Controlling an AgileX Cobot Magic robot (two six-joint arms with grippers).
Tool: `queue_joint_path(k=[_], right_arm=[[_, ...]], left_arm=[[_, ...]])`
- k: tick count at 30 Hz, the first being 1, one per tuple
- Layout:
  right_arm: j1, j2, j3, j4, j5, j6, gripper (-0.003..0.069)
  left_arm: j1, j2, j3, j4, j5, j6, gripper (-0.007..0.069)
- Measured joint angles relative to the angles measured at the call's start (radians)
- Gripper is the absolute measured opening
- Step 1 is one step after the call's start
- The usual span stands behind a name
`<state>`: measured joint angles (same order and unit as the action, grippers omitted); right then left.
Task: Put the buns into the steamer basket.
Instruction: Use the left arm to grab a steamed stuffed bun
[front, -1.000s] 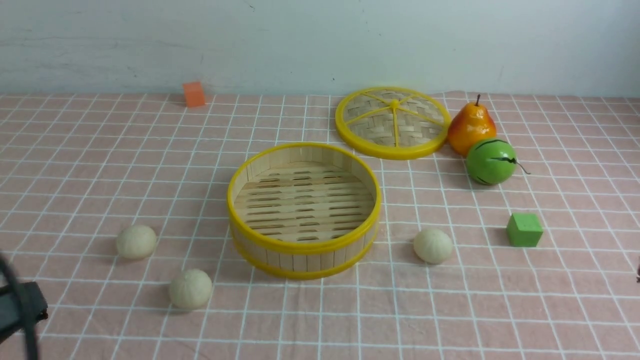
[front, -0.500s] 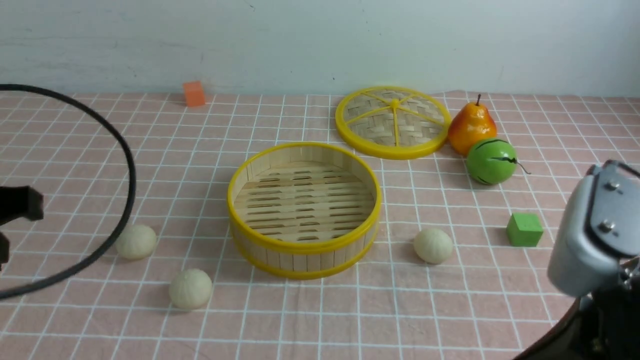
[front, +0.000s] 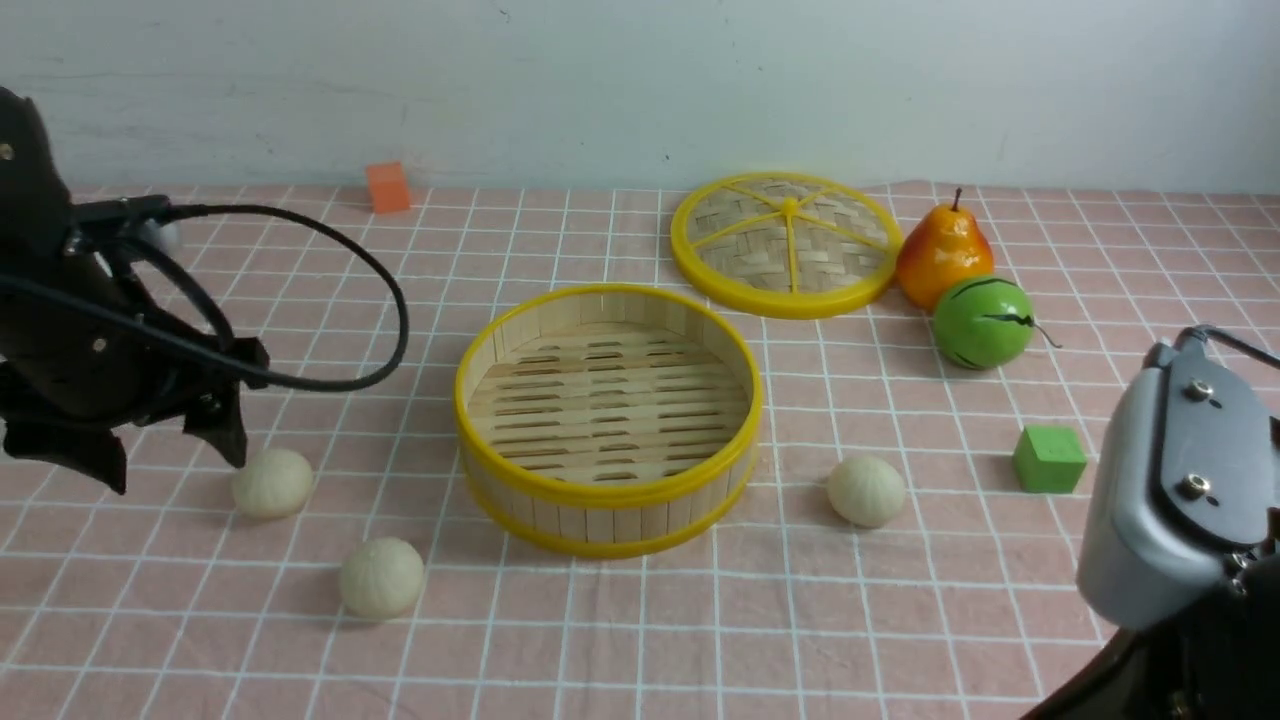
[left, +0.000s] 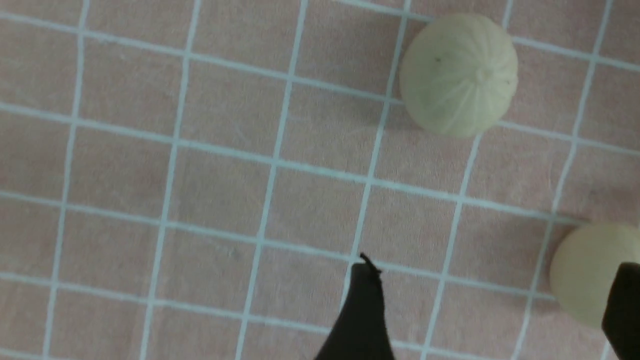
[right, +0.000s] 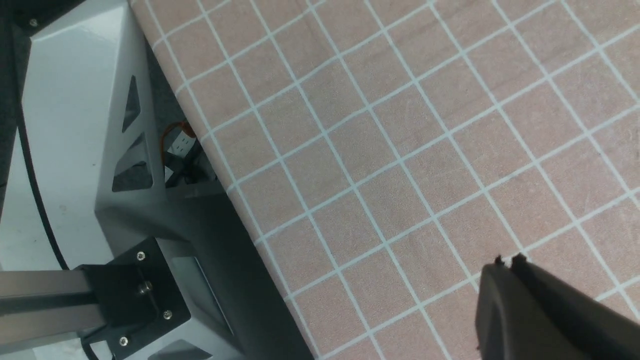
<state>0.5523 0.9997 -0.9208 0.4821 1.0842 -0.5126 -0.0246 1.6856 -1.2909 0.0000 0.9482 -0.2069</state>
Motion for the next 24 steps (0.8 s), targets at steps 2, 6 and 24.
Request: queue_joint_path(k=[2,6,24], right_arm=[[0.0,0.0,0.0,-0.003,-0.016,0.0,0.0008],[0.0,0.002,0.002,-0.005,-0.062,0.0,0.001],[0.0,0.086,0.004,-0.006,-0.103,0.0,0.0031]], left_arm=[[0.0,0.05,-0.026,0.012,-0.018,0.0,0.0575],[0.0,0.135,-0.058,0.022,-0.062,0.0,0.054],[0.0,0.272,-0.068,0.024,-0.231,0.0,0.0442]])
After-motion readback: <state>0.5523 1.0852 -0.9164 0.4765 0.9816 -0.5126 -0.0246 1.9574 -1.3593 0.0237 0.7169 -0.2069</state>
